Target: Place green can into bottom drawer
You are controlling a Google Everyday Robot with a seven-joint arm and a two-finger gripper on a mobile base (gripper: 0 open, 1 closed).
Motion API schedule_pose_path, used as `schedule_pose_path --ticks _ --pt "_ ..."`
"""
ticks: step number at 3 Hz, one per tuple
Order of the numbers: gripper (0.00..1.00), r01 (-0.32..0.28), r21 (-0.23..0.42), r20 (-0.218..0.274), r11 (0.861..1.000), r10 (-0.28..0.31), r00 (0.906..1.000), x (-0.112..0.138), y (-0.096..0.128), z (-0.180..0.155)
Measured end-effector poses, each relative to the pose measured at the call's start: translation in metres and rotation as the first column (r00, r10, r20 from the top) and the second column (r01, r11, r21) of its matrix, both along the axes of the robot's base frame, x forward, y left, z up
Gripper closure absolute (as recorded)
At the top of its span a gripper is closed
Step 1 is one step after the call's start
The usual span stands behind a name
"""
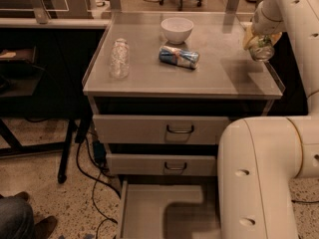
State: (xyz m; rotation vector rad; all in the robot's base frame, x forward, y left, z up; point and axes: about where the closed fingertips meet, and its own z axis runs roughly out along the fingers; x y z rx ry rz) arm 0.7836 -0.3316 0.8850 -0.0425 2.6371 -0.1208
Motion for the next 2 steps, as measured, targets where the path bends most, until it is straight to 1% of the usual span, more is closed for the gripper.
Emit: schedule_pose_path --ticks 1,2 --pt "1.00 -0.004 0.000 -0.001 1.000 0.004 1.0000 0.0005 0.0006 -0.0010" --pt "1.00 -0.070 0.058 0.016 0.996 0.069 0.9975 -0.0029 0.0086 0.0017"
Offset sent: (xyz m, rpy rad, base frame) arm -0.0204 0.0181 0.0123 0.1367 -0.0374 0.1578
